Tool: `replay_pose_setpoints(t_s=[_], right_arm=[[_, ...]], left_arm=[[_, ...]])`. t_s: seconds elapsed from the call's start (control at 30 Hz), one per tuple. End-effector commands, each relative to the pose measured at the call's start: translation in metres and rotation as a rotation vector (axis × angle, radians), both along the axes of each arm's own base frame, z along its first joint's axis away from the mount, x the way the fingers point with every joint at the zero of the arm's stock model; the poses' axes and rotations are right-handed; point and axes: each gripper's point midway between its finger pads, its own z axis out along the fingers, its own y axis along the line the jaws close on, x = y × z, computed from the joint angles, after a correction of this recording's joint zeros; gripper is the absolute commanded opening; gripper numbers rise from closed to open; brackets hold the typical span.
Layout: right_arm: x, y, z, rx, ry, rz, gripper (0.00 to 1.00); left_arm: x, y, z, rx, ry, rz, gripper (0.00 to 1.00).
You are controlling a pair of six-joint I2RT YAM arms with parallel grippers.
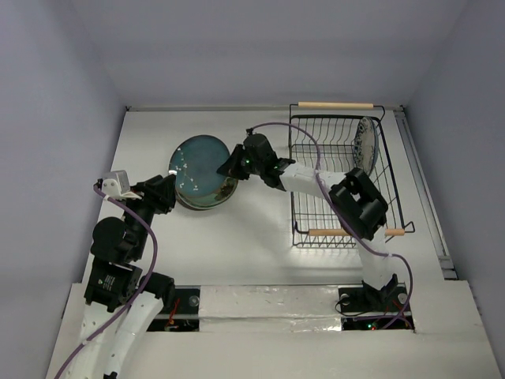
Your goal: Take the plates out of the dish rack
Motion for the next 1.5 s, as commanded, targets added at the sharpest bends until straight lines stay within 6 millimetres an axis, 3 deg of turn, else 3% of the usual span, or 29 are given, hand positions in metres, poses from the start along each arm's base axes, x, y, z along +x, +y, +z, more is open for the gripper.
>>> replay_pose_setpoints(t_s=[0.0, 0.13, 0.33, 0.43, 0.6, 0.63, 0.67, 0.77, 1.0, 1.07, 1.23, 1.3, 1.33, 1.37, 1.43, 1.47], right_arm=[[0.002, 0.03, 0.077, 0.293, -0.107, 0.063, 0.03], [-0.001, 0.03, 0.063, 0.26, -0.087, 0.053, 0.07], [-0.001, 0.024, 0.061, 0.237, -0.093, 0.033, 0.15], [0.0, 0.02, 0.057, 0.205, -0.093, 0.014, 0.33], [0.0, 0.011, 0.053, 0.106, -0.117, -0.012, 0.54], [0.001, 0.009, 0.053, 0.092, -0.12, -0.014, 0.61], [-0.001, 0.006, 0.048, 0.05, -0.123, -0.006, 0.74], [-0.004, 0.004, 0.042, -0.035, -0.134, 0.019, 0.88], [-0.016, -0.018, 0.047, -0.254, -0.21, 0.047, 0.95], [-0.024, -0.03, 0.032, -0.367, -0.201, 0.106, 1.0], [-0.021, -0.063, 0.025, -0.549, -0.226, 0.078, 1.0], [-0.023, -0.074, 0.042, -0.562, -0.27, 0.064, 0.95], [-0.025, -0.08, 0.045, -0.572, -0.28, 0.059, 0.83], [-0.025, -0.089, 0.07, -0.559, -0.328, 0.022, 0.71], [-0.024, -0.108, 0.091, -0.58, -0.374, -0.048, 0.5], [-0.023, -0.12, 0.101, -0.595, -0.389, -0.071, 0.23]], left_arm=[[-0.001, -0.001, 0.016, -0.014, -0.056, -0.008, 0.38], [-0.002, -0.001, 0.017, -0.012, -0.057, -0.008, 0.38], [-0.003, 0.0, 0.016, -0.012, -0.057, -0.008, 0.38], [-0.003, 0.0, 0.016, -0.012, -0.057, -0.008, 0.38], [-0.003, 0.0, 0.017, -0.013, -0.059, -0.008, 0.38], [-0.003, 0.0, 0.016, -0.014, -0.057, -0.008, 0.38], [-0.003, 0.0, 0.017, -0.014, -0.059, -0.008, 0.38], [-0.003, 0.0, 0.017, -0.013, -0.059, -0.008, 0.38], [-0.003, 0.0, 0.016, -0.012, -0.057, -0.008, 0.38], [-0.003, 0.0, 0.017, -0.012, -0.061, -0.008, 0.38], [-0.003, 0.0, 0.017, -0.013, -0.059, -0.007, 0.38], [-0.003, 0.0, 0.017, -0.012, -0.059, -0.007, 0.38], [-0.004, 0.0, 0.017, -0.014, -0.06, -0.007, 0.38], [-0.003, 0.0, 0.017, -0.013, -0.06, -0.008, 0.38], [-0.003, 0.0, 0.016, -0.012, -0.057, -0.008, 0.37], [-0.003, 0.0, 0.017, -0.012, -0.059, -0.005, 0.37]])
